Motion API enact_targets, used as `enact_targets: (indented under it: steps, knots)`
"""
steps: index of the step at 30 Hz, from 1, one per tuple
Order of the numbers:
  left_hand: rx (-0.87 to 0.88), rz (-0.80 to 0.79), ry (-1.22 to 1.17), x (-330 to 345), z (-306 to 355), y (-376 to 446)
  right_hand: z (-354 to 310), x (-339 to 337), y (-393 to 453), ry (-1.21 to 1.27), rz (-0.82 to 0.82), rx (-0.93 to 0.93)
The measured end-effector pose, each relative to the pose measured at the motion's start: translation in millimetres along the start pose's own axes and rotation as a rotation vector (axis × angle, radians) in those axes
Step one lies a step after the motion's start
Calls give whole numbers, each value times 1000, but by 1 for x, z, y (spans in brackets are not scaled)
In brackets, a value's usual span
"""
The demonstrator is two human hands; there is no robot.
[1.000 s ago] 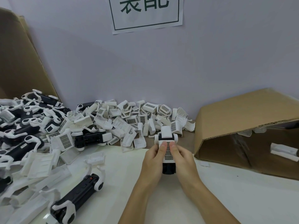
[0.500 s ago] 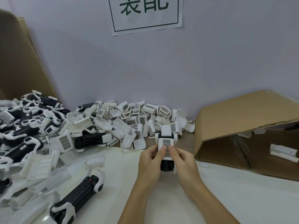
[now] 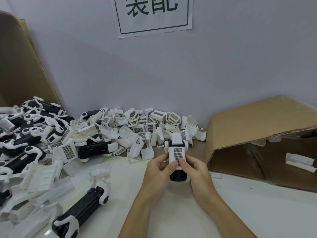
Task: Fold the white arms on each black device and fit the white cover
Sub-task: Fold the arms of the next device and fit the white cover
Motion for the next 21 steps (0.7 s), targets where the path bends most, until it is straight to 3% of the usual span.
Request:
enact_targets:
  steps: [6,13,21]
  knots:
    - [4,29,88,-3,0,-1,0,-3,-1,-92,59,-26]
    - [14,108,-9,-1,0,0,1,-1,1,55,32,-10]
    - [25,236,72,-9,0,0,-2,-4,1,-62,88,-45]
Point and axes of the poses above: each hand's wrist, its own y-axis towards the middle knuckle, its own x-axis out of the palm, z = x × y, the point moved 10 cm from there along y, towards the middle knuckle, and after that the axes turned 8 degrees about x, right-handed, at the moved point
